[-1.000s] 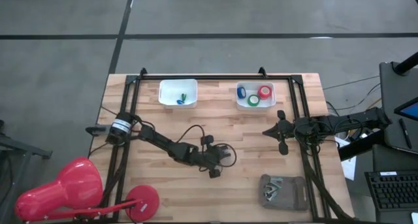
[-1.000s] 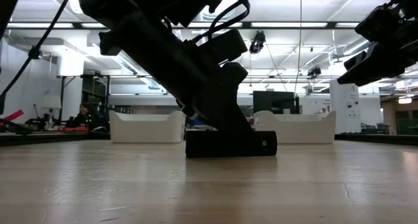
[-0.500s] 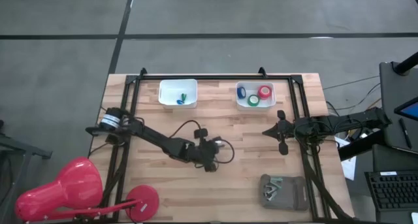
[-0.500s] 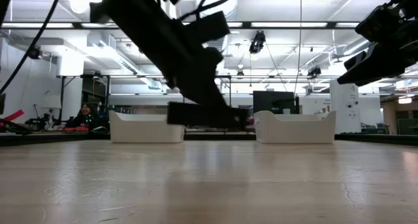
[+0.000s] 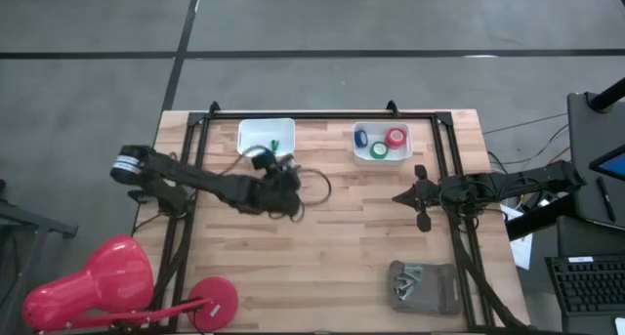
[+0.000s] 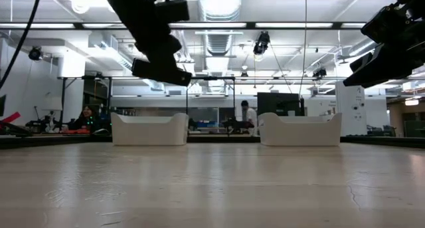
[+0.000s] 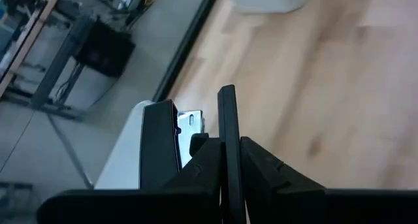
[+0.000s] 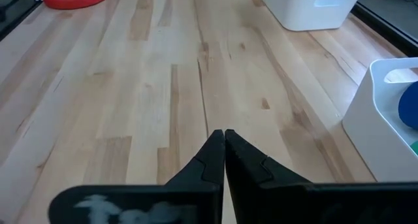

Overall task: Pick and place Stapler, Stapler remover, tape
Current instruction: Put the black stapler into the left white bin

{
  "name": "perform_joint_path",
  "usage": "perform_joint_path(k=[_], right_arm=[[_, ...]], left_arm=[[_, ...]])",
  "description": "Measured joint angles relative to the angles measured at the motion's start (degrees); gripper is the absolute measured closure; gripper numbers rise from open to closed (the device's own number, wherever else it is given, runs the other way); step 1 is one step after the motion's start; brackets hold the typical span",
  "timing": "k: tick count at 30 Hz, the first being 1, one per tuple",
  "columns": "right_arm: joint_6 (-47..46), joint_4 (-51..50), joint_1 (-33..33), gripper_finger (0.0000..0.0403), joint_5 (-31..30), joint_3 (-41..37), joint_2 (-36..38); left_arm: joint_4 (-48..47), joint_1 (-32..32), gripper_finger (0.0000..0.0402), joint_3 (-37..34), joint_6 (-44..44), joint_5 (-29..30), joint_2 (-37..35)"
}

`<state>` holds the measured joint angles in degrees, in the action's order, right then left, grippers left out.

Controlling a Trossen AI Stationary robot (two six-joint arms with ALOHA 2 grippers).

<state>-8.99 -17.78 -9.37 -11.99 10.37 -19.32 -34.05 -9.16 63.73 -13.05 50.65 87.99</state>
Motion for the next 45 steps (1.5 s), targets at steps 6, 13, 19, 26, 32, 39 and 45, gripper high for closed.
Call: perform_joint_path(k=[6, 13, 19, 26, 32, 39, 45], right_arm=[[0.02, 0.0, 0.0, 0.0394, -0.01, 0.0, -0.02], [0.02, 0.0, 0.02, 0.0394, -0.01, 0.0, -0.02], [0.02, 0.0, 0.0, 0.0394, -0.01, 0.0, -0.02], [0.02, 0.0, 0.01, 0.0394, -0.02, 0.0, -0.02], [0.02, 0.0, 0.0, 0.0394, -0.02, 0.0, -0.02], [0.02, 0.0, 0.01, 0.0394, -0.01, 0.0, -0.02], [0.01, 0.02, 0.0, 0.0394, -0.02, 0.0, -0.02]], left_arm=[[0.08, 9.56, 0.0352, -3.47, 2.92, -3.08, -4.97], [3.71, 20.94, 0.0358, -6.76, 6.84, -10.26, -5.59], [8.9, 30.53, 0.0352, -8.58, 9.56, -17.32, -5.43], [15.67, 37.8, 0.0353, -11.03, 9.6, -28.18, -4.81], [16.24, 39.73, 0.0344, -12.3, 9.5, -29.1, -2.88], [17.59, 39.97, 0.033, -13.47, 9.6, -29.03, -1.48], [17.54, 39.95, 0.0334, -13.29, 8.59, -29.03, -1.87]])
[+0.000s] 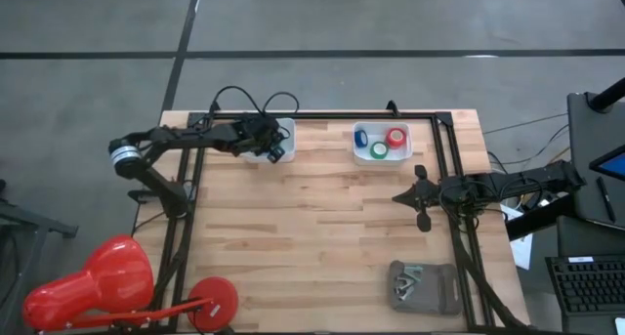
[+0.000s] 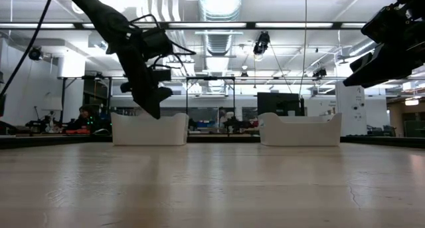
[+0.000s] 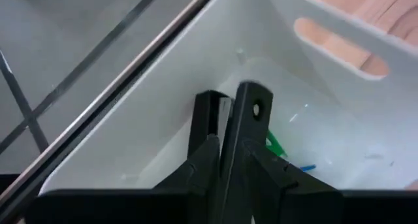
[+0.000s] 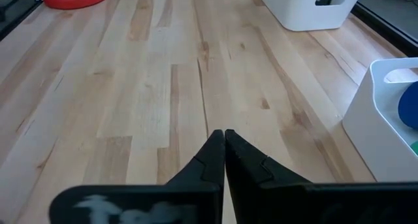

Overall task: Pick and place Stapler, Stapler remover, tape
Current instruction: Put the black stapler into the left white bin, then return to Home Position

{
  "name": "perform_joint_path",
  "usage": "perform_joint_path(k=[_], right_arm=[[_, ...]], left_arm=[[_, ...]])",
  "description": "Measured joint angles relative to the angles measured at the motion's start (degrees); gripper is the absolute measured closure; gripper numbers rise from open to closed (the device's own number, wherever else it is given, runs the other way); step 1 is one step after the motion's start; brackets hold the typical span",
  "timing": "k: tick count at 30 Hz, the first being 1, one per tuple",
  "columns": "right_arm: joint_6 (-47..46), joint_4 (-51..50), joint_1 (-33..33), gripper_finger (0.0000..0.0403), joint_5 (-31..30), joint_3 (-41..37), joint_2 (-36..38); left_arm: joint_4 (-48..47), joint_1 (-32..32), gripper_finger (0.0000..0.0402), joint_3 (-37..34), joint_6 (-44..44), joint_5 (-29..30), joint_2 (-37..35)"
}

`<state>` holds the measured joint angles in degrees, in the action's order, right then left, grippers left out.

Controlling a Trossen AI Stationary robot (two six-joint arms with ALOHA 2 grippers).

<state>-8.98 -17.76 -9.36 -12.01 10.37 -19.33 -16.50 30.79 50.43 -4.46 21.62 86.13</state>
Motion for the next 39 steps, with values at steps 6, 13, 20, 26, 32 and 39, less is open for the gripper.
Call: perform_joint_path(k=[6, 13, 20, 26, 32, 39], right_arm=[[0.01, -0.02, 0.02, 0.0394, 0.02, 0.0, 0.0], [0.01, 0.0, 0.02, 0.0394, 0.0, 0.0, 0.02], [0.01, 0.0, 0.02, 0.0394, 0.0, 0.0, 0.04], [0.01, -0.01, 0.02, 0.0394, 0.0, 0.0, 0.02], [0.01, 0.0, 0.01, 0.0394, 0.02, 0.0, 0.0], [0.0, 0.0, 0.02, 0.0394, 0.0, 0.0, 0.0]], left_arm=[[2.6, -1.25, 0.0335, 0.04, -2.36, -12.65, -3.02], [21.06, -11.42, 0.038, -4.83, -4.02, -26.16, -3.91], [35.03, -23.62, 0.0398, -12.27, -4.61, -23.6, -5.72], [42.31, -26.44, 0.0399, -22.79, -4.79, -24.1, -16.83], [43.76, -26.47, 0.0395, -32.25, -4.94, -22.29, -31.82], [43.32, -27.0, 0.0395, -39.8, -5.51, -25.46, -47.19]])
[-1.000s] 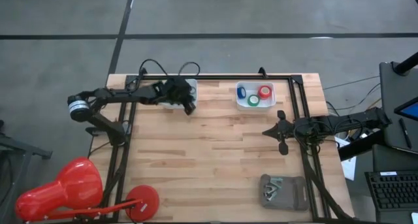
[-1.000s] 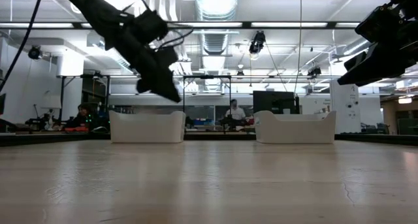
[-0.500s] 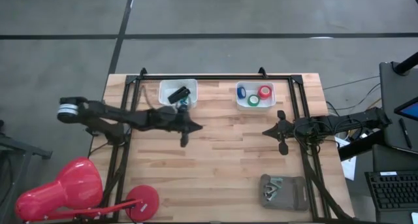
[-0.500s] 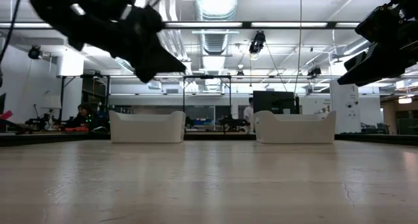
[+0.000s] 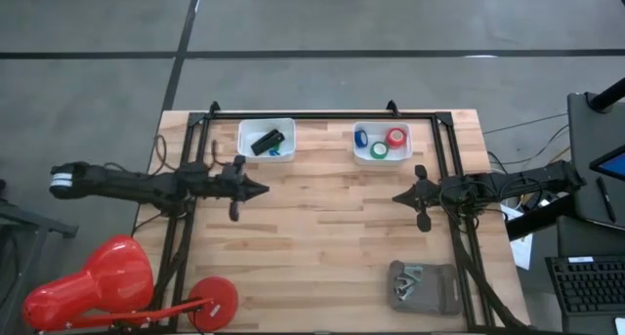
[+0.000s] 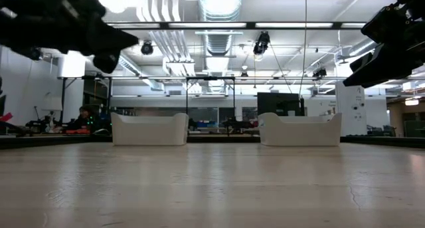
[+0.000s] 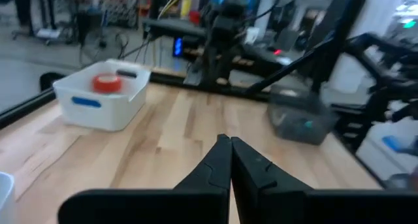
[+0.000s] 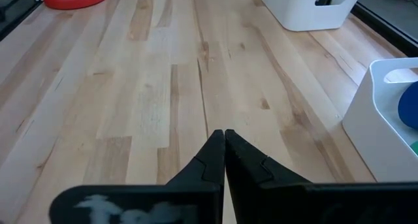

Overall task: Pick and place Stapler, Stapler remover, tape
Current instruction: Return to Home Position

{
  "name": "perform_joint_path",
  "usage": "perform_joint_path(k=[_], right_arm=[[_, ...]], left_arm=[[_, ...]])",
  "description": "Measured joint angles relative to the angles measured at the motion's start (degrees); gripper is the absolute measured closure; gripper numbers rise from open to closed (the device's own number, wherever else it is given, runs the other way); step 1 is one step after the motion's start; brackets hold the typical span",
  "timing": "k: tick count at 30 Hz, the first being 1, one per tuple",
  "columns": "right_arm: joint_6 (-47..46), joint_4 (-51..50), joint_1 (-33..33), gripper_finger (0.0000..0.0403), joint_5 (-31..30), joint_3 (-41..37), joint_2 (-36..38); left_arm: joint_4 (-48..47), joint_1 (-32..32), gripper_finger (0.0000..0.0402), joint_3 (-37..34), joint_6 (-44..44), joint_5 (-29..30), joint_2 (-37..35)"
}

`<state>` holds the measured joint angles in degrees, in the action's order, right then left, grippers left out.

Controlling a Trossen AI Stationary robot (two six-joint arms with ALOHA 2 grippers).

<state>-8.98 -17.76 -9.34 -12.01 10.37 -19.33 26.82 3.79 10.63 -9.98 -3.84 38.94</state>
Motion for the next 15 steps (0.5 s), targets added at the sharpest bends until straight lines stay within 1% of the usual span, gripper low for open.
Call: perform_joint_path(k=[3, 7, 10, 13, 15], right_arm=[[0.01, 0.0, -0.01, 0.0394, 0.0, 0.0, 0.0], [0.01, 0.0, 0.0, 0.0394, 0.0, 0.0, 0.0], [-0.01, 0.0, 0.0, 0.0394, 0.01, 0.0, 0.0], [-0.01, 0.0, 0.0, 0.0394, 0.0, 0.0, 0.0], [0.0, 0.0, 0.0, 0.0394, 0.0, 0.0, 0.0]], left_arm=[[-0.56, -0.15, 0.0399, -3.46, -0.08, 0.06, -5.68], [-1.23, -0.32, 0.0393, -7.09, -1.7, -0.27, -11.67], [-1.18, -0.3, 0.0392, -9.32, -1.04, -0.61, -15.96], [-2.29, -0.3, 0.0397, -10.05, 0.81, -0.67, -19.54], [-5.26, -0.3, 0.0399, -10.05, 1.9, -0.75, -21.46]])
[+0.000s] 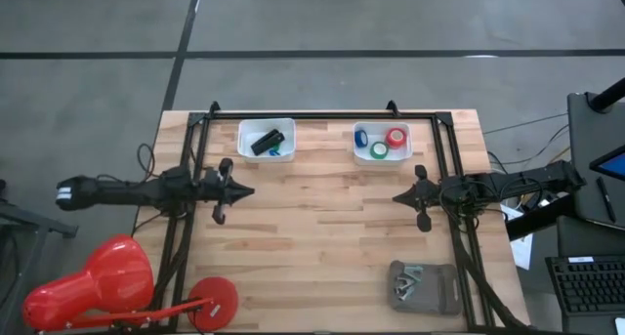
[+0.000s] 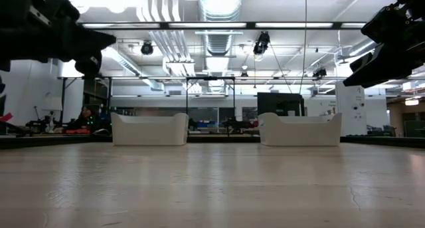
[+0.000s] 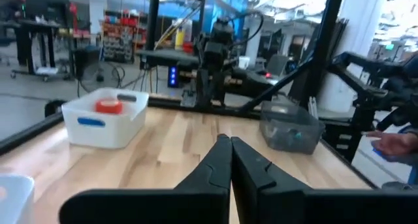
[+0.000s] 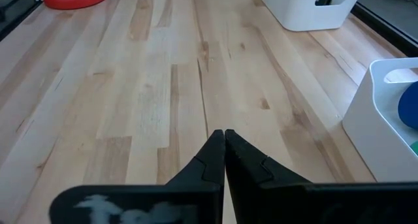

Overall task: Pick and place Stapler, Stapler remover, tape
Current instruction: Return to Home Position

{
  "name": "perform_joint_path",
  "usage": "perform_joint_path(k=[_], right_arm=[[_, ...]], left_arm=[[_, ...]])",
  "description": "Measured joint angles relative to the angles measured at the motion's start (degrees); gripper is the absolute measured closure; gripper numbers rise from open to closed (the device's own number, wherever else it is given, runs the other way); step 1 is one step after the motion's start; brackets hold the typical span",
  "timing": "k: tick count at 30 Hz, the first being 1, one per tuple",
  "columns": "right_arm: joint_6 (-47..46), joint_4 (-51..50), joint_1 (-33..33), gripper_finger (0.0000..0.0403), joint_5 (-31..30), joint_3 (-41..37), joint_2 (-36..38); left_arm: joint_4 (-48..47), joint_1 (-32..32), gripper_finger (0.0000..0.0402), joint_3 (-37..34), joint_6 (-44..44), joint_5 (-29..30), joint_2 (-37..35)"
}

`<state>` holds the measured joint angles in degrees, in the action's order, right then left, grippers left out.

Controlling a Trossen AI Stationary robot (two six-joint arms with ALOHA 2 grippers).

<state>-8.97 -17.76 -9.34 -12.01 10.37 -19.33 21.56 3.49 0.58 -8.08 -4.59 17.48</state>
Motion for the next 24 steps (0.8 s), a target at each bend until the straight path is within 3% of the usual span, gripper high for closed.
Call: perform_joint_path(k=[13, 24], right_arm=[[1.84, -0.37, 0.0, 0.0394, 0.07, 0.57, 0.13], [4.25, 0.46, -0.02, 0.0394, 0.04, 2.05, 0.11]], left_arm=[[-2.1, 0.0, 0.0368, 0.0, 0.12, -0.81, -3.5], [-2.29, 0.0, 0.0376, 0.02, 0.11, -0.75, -3.5]])
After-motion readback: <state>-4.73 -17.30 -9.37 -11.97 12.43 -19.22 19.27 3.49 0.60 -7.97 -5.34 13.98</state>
